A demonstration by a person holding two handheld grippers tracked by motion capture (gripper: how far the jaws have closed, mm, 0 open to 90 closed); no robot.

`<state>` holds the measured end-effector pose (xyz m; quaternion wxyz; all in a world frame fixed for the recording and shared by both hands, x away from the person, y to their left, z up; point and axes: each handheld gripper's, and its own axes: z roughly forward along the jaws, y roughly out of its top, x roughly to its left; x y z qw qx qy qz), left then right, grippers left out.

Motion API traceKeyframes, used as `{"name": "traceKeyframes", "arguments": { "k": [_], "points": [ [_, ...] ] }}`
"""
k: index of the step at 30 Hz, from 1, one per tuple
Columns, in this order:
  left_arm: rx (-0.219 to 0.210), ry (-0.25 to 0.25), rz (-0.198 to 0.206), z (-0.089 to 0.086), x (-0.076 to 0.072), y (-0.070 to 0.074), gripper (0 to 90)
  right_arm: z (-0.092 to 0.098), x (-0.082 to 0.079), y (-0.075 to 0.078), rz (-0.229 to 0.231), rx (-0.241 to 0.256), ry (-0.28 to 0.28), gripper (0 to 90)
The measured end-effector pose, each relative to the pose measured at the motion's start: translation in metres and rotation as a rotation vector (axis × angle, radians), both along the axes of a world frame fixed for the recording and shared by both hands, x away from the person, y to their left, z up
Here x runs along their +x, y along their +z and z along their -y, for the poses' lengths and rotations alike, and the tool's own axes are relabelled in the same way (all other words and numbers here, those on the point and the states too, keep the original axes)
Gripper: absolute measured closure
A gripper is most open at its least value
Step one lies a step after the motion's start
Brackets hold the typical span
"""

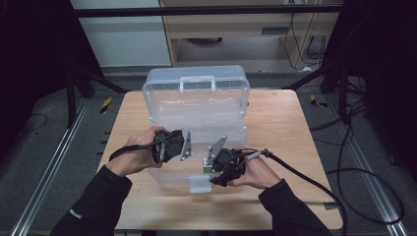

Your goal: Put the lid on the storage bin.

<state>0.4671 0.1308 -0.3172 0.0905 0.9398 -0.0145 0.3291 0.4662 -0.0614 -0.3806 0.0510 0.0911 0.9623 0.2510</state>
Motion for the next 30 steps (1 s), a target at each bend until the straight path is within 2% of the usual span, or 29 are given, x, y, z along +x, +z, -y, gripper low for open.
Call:
{"name": "traceKeyframes", "arguments": {
  "k": [2,7,16,20,30],
  "points": [
    [0.011,-0.001,0.001,0.000,0.000,0.001,82.8,0.005,-0.001,0.004,-0.004,0.022,-0.027,56.0],
    [0.002,0.001,0.004,0.001,0.000,0.000,82.7,0.020,-0.002,0.013,0.015,0.074,-0.073,57.8],
    [0.013,0.005,0.006,0.002,-0.001,0.000,82.7,0.048,-0.004,0.032,0.015,0.205,-0.167,65.9],
    [0.009,0.006,0.004,0.001,-0.002,-0.001,82.7,0.055,-0.003,0.039,0.023,0.244,-0.208,68.3],
    [0.010,0.001,0.003,0.002,-0.003,-0.002,82.7,0.071,-0.003,0.055,0.041,0.349,-0.254,76.9]
  ]
}}
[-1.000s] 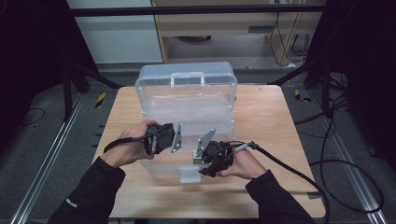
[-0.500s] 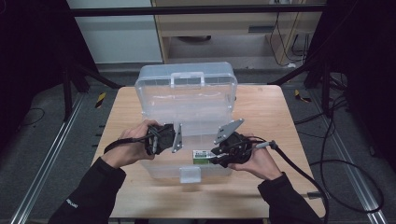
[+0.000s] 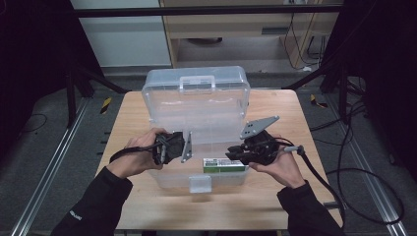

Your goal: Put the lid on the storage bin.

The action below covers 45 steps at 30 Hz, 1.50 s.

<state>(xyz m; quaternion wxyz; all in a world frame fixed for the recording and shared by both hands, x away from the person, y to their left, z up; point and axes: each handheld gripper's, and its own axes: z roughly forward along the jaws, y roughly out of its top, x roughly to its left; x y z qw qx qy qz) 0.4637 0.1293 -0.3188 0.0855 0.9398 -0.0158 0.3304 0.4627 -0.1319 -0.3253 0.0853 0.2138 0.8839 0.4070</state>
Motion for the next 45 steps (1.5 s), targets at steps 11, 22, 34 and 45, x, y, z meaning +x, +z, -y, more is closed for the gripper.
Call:
{"name": "traceKeyframes", "arguments": {
  "k": [11,22,34,45],
  "points": [
    [-0.003,0.002,-0.010,0.000,-0.002,-0.001,82.4,0.017,0.016,0.016,0.050,0.152,-0.139,83.9],
    [0.009,0.007,-0.011,0.001,-0.002,0.000,82.1,0.024,0.047,0.017,0.086,0.213,-0.290,88.4],
    [-0.005,0.000,-0.013,0.000,-0.005,-0.004,82.0,0.028,0.071,0.011,0.097,0.226,-0.368,90.0],
    [0.003,0.001,-0.041,0.001,-0.011,-0.008,81.9,0.039,0.077,0.007,0.083,0.247,-0.407,90.0]
  ]
}}
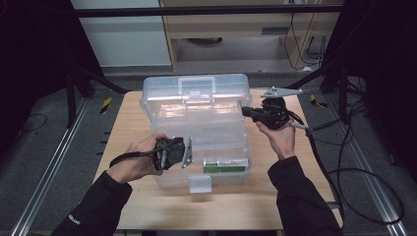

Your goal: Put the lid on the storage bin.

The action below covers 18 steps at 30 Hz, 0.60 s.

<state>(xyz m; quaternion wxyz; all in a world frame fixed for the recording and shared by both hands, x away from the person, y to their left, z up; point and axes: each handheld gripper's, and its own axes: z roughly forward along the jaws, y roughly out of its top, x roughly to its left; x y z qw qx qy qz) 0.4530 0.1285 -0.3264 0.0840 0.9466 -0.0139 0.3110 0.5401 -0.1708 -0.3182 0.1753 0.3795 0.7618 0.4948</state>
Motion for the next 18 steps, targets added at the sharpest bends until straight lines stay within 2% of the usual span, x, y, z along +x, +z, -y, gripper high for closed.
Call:
{"name": "traceKeyframes", "arguments": {
  "k": [1,4,9,18],
  "points": [
    [-0.008,-0.011,0.006,0.0000,-0.0003,-0.0011,81.9,0.0006,-0.0001,0.0000,-0.001,0.000,-0.004,90.0],
    [0.000,-0.003,-0.017,-0.0005,-0.0025,-0.0024,81.9,0.0022,-0.0012,0.0001,-0.003,0.001,-0.011,90.0],
    [0.012,0.002,-0.015,0.0009,-0.0038,-0.0030,81.9,0.0033,-0.0049,-0.0004,0.000,-0.008,0.004,90.0],
    [-0.006,0.011,-0.013,0.0000,-0.0037,-0.0040,78.8,0.0080,-0.0100,-0.0016,-0.006,0.003,0.017,90.0]
  ]
}}
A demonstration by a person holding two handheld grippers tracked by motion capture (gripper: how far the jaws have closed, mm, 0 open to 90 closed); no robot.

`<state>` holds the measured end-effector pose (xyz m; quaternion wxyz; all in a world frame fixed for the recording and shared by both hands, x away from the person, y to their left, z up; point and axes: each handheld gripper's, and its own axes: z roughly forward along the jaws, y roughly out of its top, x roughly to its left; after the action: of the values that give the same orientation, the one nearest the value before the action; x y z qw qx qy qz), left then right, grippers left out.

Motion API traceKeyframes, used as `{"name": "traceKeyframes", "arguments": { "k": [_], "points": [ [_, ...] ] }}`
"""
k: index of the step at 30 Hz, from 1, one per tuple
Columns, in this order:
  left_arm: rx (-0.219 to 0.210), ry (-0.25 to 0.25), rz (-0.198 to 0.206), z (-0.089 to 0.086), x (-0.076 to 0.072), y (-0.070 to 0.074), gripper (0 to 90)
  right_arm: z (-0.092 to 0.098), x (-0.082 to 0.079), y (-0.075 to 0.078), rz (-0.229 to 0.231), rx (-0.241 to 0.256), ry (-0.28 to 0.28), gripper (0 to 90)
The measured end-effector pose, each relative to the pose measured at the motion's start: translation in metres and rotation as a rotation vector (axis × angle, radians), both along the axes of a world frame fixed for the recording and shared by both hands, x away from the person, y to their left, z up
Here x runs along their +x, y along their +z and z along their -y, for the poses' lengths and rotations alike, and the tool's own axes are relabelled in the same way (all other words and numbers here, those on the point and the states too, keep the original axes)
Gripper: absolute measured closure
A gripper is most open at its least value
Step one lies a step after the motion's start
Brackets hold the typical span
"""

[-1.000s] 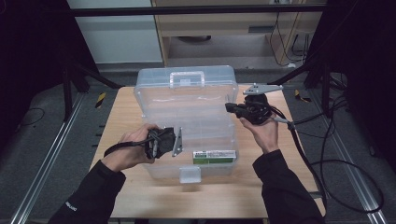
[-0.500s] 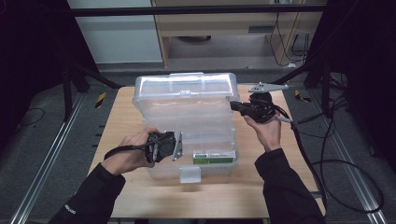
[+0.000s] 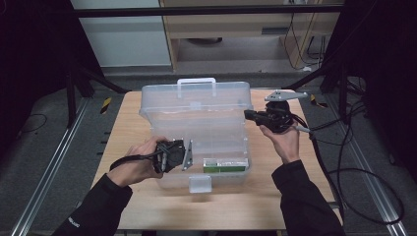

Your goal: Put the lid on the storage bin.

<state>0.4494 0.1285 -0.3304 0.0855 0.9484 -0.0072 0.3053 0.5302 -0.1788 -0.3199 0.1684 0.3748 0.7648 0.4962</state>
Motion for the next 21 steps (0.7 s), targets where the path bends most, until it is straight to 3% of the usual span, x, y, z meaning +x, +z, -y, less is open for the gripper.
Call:
{"name": "traceKeyframes", "arguments": {
  "k": [8,10,15,21],
  "points": [
    [-0.022,0.002,-0.019,-0.002,-0.002,-0.003,76.1,0.002,-0.006,-0.011,-0.019,-0.002,0.011,90.0],
    [-0.060,0.006,-0.031,-0.004,-0.003,-0.003,73.3,0.002,-0.008,-0.013,-0.017,0.000,0.015,90.0],
    [-0.176,0.022,-0.027,-0.016,-0.005,0.009,76.0,0.003,-0.012,-0.016,-0.019,0.002,0.024,90.0],
    [-0.241,0.081,-0.019,-0.031,-0.008,0.018,81.3,0.004,-0.015,-0.018,-0.022,0.002,0.027,90.0]
  ]
}}
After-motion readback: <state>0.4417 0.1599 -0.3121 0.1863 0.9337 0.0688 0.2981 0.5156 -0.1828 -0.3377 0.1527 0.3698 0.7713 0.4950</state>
